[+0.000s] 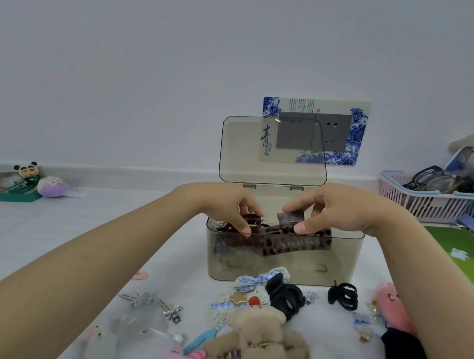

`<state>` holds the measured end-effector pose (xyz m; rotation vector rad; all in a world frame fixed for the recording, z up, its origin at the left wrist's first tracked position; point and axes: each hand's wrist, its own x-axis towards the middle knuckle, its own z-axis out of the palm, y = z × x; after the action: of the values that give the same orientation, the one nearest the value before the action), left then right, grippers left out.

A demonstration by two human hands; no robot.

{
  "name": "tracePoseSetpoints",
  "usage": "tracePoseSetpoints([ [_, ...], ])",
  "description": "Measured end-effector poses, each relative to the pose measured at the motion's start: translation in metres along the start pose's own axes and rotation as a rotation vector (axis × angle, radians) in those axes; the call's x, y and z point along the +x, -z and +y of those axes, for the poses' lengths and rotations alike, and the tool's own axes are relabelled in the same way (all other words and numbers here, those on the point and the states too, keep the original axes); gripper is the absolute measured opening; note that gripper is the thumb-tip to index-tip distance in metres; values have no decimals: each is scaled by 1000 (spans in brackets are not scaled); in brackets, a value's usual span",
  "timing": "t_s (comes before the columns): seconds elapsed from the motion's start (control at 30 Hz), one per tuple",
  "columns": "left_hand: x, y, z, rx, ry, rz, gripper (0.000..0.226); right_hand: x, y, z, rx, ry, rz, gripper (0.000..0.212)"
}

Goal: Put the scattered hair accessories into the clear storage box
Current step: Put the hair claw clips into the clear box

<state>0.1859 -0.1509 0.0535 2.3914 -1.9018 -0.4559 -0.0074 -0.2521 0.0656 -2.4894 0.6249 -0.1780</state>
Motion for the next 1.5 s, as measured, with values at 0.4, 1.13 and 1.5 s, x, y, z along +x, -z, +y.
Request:
tracePoseSetpoints([
  [0.4, -17, 4, -4, -357, -54, 251, 24, 30, -12, -16, 105, -31, -237, 38],
  [1.13, -22, -12, -6, -161, 47, 181, 9, 51, -47, -33, 167, -218, -74, 16],
  [1.5, -20, -18, -7, -131, 79, 240, 6, 43, -49, -27, 47, -284, -61, 35],
])
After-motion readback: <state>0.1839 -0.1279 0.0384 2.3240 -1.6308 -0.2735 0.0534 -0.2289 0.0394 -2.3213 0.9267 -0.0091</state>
